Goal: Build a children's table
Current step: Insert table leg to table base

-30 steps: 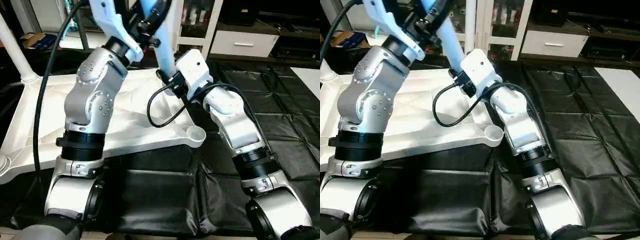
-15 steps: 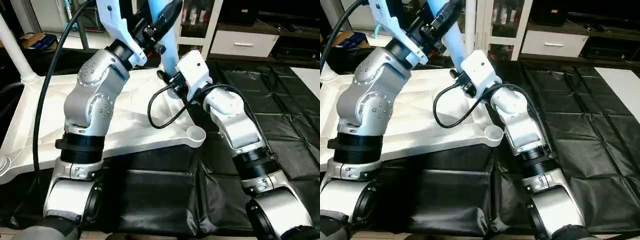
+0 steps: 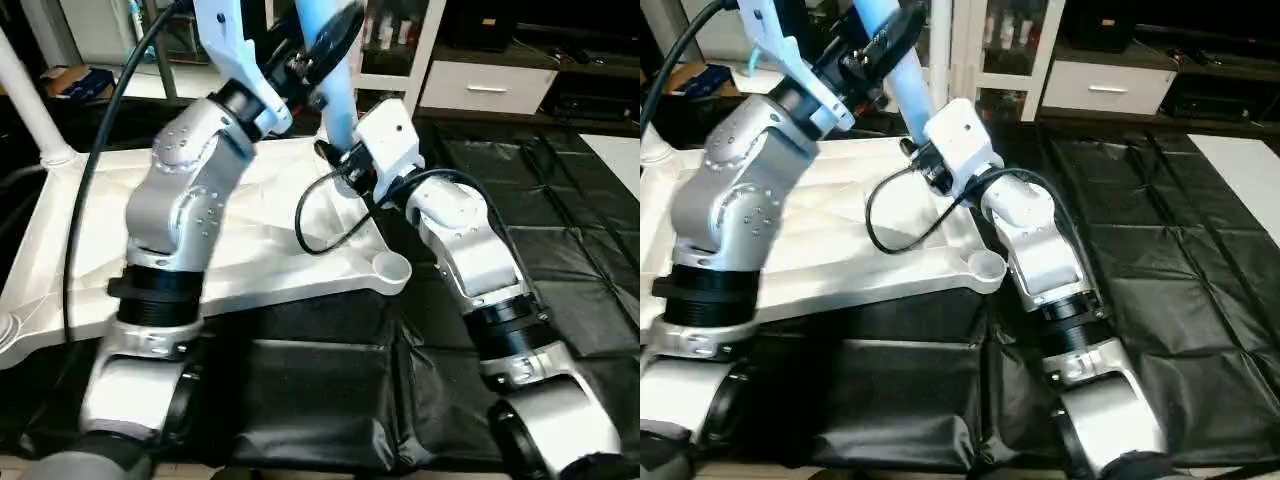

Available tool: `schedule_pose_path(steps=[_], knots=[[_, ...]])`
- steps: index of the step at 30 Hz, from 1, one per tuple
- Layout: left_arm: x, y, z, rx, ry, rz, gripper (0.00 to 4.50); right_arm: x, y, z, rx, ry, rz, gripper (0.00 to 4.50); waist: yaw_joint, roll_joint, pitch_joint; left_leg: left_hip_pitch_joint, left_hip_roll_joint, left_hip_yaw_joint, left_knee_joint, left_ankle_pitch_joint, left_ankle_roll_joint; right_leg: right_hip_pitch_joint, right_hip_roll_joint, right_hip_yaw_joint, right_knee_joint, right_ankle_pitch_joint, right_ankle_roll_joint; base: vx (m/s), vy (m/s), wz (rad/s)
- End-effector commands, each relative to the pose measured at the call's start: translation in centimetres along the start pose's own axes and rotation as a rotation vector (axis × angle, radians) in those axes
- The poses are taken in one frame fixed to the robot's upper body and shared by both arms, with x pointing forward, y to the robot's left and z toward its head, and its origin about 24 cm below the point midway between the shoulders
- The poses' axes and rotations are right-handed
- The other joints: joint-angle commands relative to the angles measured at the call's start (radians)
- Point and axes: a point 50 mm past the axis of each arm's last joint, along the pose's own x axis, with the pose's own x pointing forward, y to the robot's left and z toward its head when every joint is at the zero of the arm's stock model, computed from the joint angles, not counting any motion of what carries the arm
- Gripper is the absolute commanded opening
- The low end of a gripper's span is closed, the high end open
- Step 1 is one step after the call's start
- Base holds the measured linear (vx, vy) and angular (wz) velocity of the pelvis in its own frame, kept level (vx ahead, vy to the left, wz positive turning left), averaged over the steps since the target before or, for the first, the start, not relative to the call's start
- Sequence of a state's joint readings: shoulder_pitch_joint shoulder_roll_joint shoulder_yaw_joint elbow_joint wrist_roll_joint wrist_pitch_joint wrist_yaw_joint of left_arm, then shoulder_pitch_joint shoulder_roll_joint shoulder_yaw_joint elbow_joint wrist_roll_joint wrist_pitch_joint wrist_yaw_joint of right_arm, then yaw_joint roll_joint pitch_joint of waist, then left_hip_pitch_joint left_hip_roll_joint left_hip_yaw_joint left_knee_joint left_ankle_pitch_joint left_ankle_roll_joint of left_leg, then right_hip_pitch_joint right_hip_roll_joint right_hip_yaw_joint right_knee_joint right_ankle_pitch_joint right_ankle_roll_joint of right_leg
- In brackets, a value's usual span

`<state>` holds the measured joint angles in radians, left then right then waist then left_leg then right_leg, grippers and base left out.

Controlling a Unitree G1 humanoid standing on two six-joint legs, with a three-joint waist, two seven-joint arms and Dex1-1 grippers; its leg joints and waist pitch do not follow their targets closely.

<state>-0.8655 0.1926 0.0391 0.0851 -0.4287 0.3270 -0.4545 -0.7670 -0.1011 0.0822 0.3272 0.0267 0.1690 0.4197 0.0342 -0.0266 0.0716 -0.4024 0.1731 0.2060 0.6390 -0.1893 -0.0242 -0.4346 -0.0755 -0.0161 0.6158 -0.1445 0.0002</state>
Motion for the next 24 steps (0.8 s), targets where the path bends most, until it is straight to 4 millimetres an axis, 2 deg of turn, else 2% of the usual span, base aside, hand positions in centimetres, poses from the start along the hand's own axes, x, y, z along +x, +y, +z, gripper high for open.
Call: schedule_pose_path(steps=[1,3,4,5,6,7,9,10,11,12,13,14,15,16,17,18,20,24], knots=[[-0.5,0.2,-0.9,-0.010,0.047,0.005,2.75,-0.8,-1.7,0.4,0.123,-0.043,-0.077,1.88,0.001,0.016,-0.089,0.038,0.041,-0.025,-0.082,-0.199,-0.019,0.053,-0.042,0.023,-0.053,-0.157,-0.212,0.000,0.000,0.00],[-0.6,0.2,-0.9,-0.015,0.042,0.009,2.95,-1.0,-2.0,0.4,0.162,-0.048,-0.088,1.87,0.004,0.015,-0.090,0.039,0.041,-0.025,-0.083,-0.193,-0.024,0.053,-0.039,0.021,-0.052,-0.136,-0.215,0.000,0.000,0.00],[-0.7,0.1,-0.9,-0.025,0.036,0.004,2.95,-1.4,-2.8,0.0,0.210,-0.047,-0.117,1.87,0.004,0.017,-0.090,0.039,0.041,-0.025,-0.084,-0.190,-0.027,0.053,-0.040,0.020,-0.051,-0.133,-0.215,0.000,0.000,0.00],[-0.8,0.0,-0.7,-0.058,0.016,0.009,3.19,-2.3,-4.6,-0.7,0.313,-0.053,-0.160,1.86,0.004,0.021,-0.092,0.042,0.039,-0.023,-0.082,-0.191,-0.027,0.055,-0.039,0.021,-0.049,-0.122,-0.219,0.000,0.000,0.00],[-0.8,0.0,-0.7,-0.059,0.016,0.009,3.27,-2.4,-4.7,-0.8,0.317,-0.054,-0.161,1.86,0.006,0.020,-0.092,0.043,0.040,-0.023,-0.082,-0.194,-0.025,0.054,-0.040,0.021,-0.053,-0.122,-0.220,0.000,0.000,0.00],[-0.9,0.0,-0.7,-0.083,0.004,0.020,3.31,-3.0,-5.6,-1.1,0.419,-0.075,-0.153,1.86,0.007,0.026,-0.093,0.041,0.038,-0.023,-0.081,-0.190,-0.027,0.057,-0.039,0.020,-0.050,-0.113,-0.223,0.000,0.000,0.00],[-1.2,0.4,-1.0,-0.109,0.016,0.051,3.31,-3.6,-5.9,-1.3,0.568,-0.106,-0.081,1.86,0.008,0.018,-0.094,0.039,0.038,-0.022,-0.080,-0.188,-0.015,0.062,-0.038,0.020,-0.050,-0.099,-0.230,0.000,0.000,0.00],[-1.3,0.5,-1.0,-0.114,0.019,0.057,3.31,-3.7,-6.0,-1.3,0.593,-0.113,-0.065,1.86,0.008,0.024,-0.094,0.037,0.037,-0.023,-0.078,-0.181,-0.010,0.063,-0.039,0.020,-0.049,-0.090,-0.234,0.000,0.000,0.00],[-1.9,1.5,-1.7,-0.115,0.050,0.120,3.31,-4.8,-6.3,-1.5,0.695,-0.131,0.042,1.86,0.006,0.024,-0.094,0.035,0.036,-0.023,-0.078,-0.173,0.008,0.066,-0.038,0.019,-0.051,-0.091,-0.240,0.000,0.000,0.00],[-2.4,2.2,-2.2,-0.113,0.073,0.165,3.31,-5.6,-6.5,-1.7,0.756,-0.148,0.116,1.86,0.005,0.020,-0.093,0.033,0.035,-0.023,-0.077,-0.176,0.028,0.072,-0.037,0.018,-0.055,-0.096,-0.243,0.000,0.000,0.00],[-3.2,3.1,-3.3,-0.113,0.135,0.220,3.31,-6.5,-6.9,-1.9,0.822,-0.166,0.171,1.86,0.006,0.022,-0.093,0.031,0.035,-0.024,-0.076,-0.170,0.034,0.073,-0.039,0.019,-0.055,-0.097,-0.244,0.000,0.000,0.00],[-4.2,3.9,-4.4,-0.078,0.193,0.251,3.31,-7.5,-7.5,-2.0,0.882,-0.191,0.206,1.86,0.005,0.020,-0.092,0.031,0.035,-0.024,-0.077,-0.169,0.040,0.073,-0.038,0.018,-0.059,-0.107,-0.240,0.000,0.000,0.00],[-5.2,4.1,-5.6,-0.047,0.263,0.246,3.31,-8.3,-8.1,-2.0,0.927,-0.213,0.222,1.86,0.004,0.020,-0.094,0.030,0.034,-0.026,-0.075,-0.158,0.047,0.074,-0.038,0.017,-0.060,-0.130,-0.233,0.000,0.000,0.00],[-5.4,4.2,-5.9,-0.041,0.283,0.240,3.31,-8.5,-8.2,-2.0,0.936,-0.218,0.225,1.86,0.003,0.018,-0.095,0.029,0.034,-0.025,-0.075,-0.153,0.049,0.073,-0.040,0.018,-0.062,-0.143,-0.230,0.000,0.000,0.00],[-5.9,4.1,-6.5,-0.033,0.320,0.220,3.31,-8.9,-8.5,-2.0,0.949,-0.225,0.230,1.86,0.004,0.023,-0.097,0.032,0.037,-0.025,-0.073,-0.142,0.036,0.066,-0.043,0.016,-0.063,-0.180,-0.224,0.000,0.000,0.00],[-6.9,3.7,-7.8,-0.021,0.405,0.173,3.31,-9.5,-8.8,-1.7,0.980,-0.253,0.262,1.86,0.005,0.022,-0.098,0.033,0.039,-0.026,-0.074,-0.136,0.032,0.065,-0.043,0.014,-0.062,-0.189,-0.225,0.000,0.000,0.00],[-7.5,3.3,-8.6,-0.042,0.440,0.137,3.31,-9.8,-9.0,-1.4,0.992,-0.272,0.273,1.86,0.006,0.023,-0.096,0.038,0.042,-0.023,-0.075,-0.155,0.025,0.055,-0.043,0.013,-0.065,-0.211,-0.231,0.000,0.000,0.00],[-8.4,2.8,-9.8,-0.041,0.502,0.115,3.31,-10.4,-9.3,-1.0,1.019,-0.301,0.295,1.86,0.009,0.021,-0.093,0.037,0.043,-0.024,-0.077,-0.172,0.010,0.053,-0.047,0.014,-0.066,-0.236,-0.234,0.000,0.000,0.00]])
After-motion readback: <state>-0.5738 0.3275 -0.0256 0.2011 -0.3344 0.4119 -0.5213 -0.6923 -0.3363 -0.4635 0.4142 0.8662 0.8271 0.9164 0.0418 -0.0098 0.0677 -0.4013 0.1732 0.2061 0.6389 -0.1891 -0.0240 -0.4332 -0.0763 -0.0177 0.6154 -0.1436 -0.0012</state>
